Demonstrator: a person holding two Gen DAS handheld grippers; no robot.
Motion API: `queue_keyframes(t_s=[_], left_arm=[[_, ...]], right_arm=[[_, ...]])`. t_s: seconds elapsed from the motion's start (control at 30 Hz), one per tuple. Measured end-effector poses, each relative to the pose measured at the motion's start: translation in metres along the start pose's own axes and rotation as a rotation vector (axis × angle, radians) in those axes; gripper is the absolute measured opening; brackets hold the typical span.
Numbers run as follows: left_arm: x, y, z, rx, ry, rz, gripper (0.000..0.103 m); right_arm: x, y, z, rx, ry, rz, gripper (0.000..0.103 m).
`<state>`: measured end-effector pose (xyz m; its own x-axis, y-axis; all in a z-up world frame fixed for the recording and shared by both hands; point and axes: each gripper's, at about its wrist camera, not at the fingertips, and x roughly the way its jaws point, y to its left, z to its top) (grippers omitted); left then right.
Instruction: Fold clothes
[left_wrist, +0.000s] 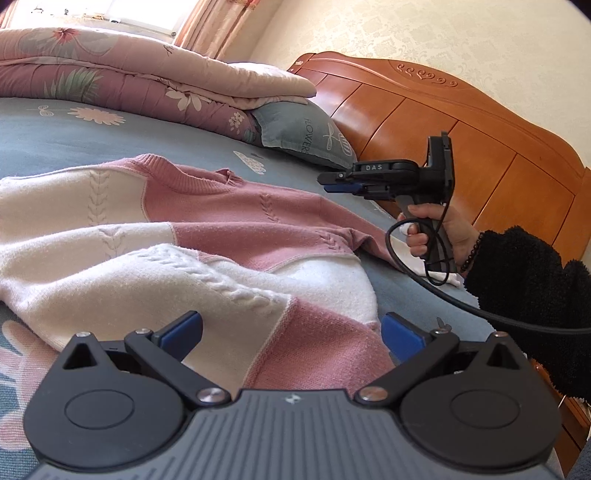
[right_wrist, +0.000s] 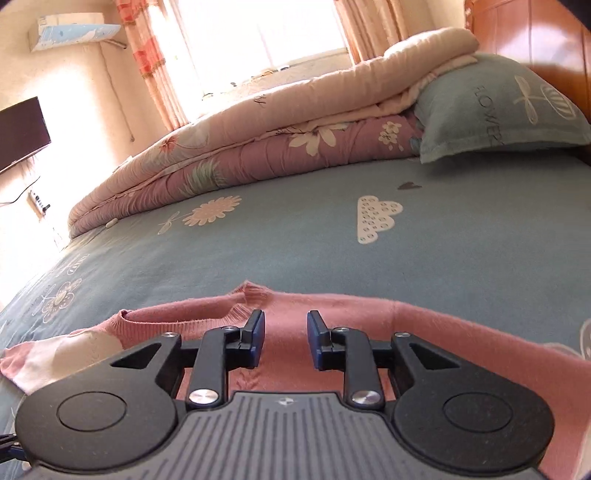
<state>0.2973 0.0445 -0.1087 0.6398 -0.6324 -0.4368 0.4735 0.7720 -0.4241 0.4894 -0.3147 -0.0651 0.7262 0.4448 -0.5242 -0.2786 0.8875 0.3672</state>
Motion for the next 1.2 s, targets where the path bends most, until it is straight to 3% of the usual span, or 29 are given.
queue_keyframes(t_s=[0.17,0.3,0.37,0.5,0.67,0.7,0.73,0.77,0.8,1.1,1.17,1.2], left_arm=[[0.001,-0.001,-0.001,-0.012,0.006,-0.011,0.102],[0.002,-0.003,-0.002,-0.016,0.006,-0.021,0.102],[0.003,-0.004,-0.003,-0.021,0.008,-0.025,0.102],[0.005,-0.005,-0.005,-0.017,0.018,-0.019,0.102],[0.007,-0.005,-0.006,-0.016,0.026,-0.015,0.102],[0.007,-0.005,-0.006,-0.015,0.025,-0.014,0.102],[0.007,-0.005,-0.006,-0.014,0.025,-0.014,0.102],[0.006,-0.005,-0.005,-0.013,0.023,-0.014,0.102],[0.005,-0.005,-0.005,-0.012,0.02,-0.015,0.102],[-0.002,-0.009,0.0,-0.012,-0.005,-0.012,0.102],[-0.003,-0.01,0.001,-0.01,-0.009,-0.01,0.102],[-0.004,-0.01,0.002,-0.009,-0.011,-0.009,0.102]], right_arm=[[-0.056,-0.039,-0.045,0.233,-0.002,-0.014,0.037],[-0.092,-0.073,-0.088,0.475,-0.023,-0.028,0.049],[-0.098,-0.094,-0.111,0.644,-0.038,-0.008,0.053],[-0.09,-0.112,-0.132,0.813,-0.145,0.02,0.055],[-0.067,-0.113,-0.12,0.868,-0.292,-0.089,0.051],[-0.063,-0.113,-0.117,0.863,-0.288,-0.109,0.041],[-0.06,-0.113,-0.116,0.859,-0.281,-0.118,0.021],[-0.059,-0.114,-0.116,0.855,-0.271,-0.116,0.012],[-0.062,-0.113,-0.116,0.844,-0.266,-0.118,0.01],[-0.128,-0.112,-0.102,0.718,-0.294,-0.208,0.009],[-0.123,-0.119,-0.096,0.721,-0.254,-0.226,0.013],[-0.121,-0.122,-0.098,0.741,-0.23,-0.225,0.02]])
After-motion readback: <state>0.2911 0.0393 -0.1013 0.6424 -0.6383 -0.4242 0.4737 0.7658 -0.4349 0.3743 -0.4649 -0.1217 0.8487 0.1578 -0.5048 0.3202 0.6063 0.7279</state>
